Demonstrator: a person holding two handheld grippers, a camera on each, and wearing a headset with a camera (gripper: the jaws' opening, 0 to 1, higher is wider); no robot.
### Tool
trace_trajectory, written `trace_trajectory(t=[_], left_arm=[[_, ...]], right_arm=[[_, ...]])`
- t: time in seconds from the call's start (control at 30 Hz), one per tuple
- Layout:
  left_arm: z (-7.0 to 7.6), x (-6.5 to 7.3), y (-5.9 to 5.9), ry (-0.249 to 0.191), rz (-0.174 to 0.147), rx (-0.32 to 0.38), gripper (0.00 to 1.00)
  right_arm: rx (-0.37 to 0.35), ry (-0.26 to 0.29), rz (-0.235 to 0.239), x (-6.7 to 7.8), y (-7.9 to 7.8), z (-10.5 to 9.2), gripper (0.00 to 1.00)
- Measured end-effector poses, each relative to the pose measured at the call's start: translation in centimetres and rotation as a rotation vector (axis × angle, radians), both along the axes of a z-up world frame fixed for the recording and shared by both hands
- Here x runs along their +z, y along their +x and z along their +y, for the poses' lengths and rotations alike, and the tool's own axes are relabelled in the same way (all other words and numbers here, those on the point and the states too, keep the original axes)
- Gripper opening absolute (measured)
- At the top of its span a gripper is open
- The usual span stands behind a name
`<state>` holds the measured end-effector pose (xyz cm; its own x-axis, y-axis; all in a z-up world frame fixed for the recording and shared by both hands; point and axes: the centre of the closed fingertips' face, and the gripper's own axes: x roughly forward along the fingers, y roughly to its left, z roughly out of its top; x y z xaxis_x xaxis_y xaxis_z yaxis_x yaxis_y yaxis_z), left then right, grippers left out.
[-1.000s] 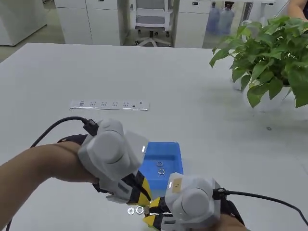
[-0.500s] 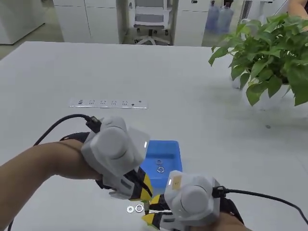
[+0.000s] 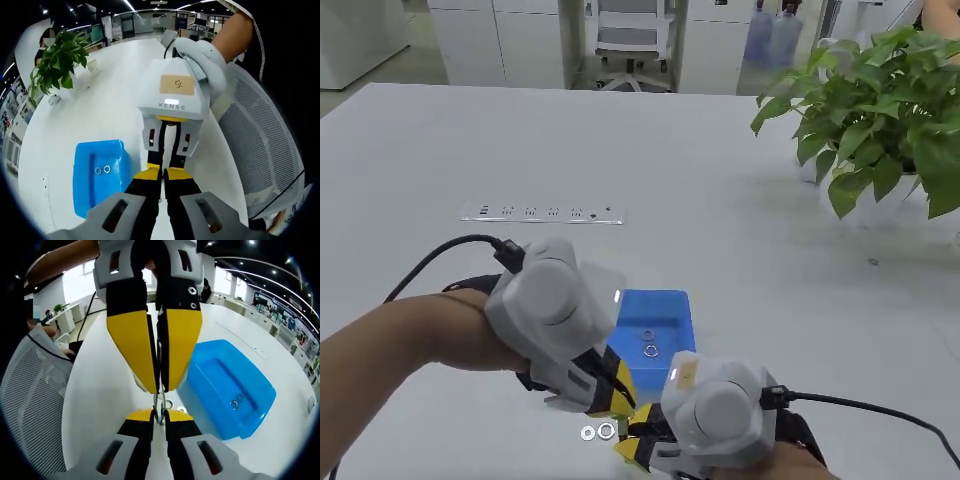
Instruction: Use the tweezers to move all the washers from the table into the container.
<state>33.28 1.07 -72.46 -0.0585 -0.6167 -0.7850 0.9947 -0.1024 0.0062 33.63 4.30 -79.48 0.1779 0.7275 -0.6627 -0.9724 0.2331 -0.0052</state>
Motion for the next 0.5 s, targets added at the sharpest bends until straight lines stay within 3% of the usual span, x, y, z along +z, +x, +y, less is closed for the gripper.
trace_trajectory(t=[0.5], left_arm=[[0.49,0.19,-0.54,0.025,0.002,-0.022,0.06]], right_arm=[[0.018,-0.017,-0.005,0.26,-0.71,-0.12,0.09]])
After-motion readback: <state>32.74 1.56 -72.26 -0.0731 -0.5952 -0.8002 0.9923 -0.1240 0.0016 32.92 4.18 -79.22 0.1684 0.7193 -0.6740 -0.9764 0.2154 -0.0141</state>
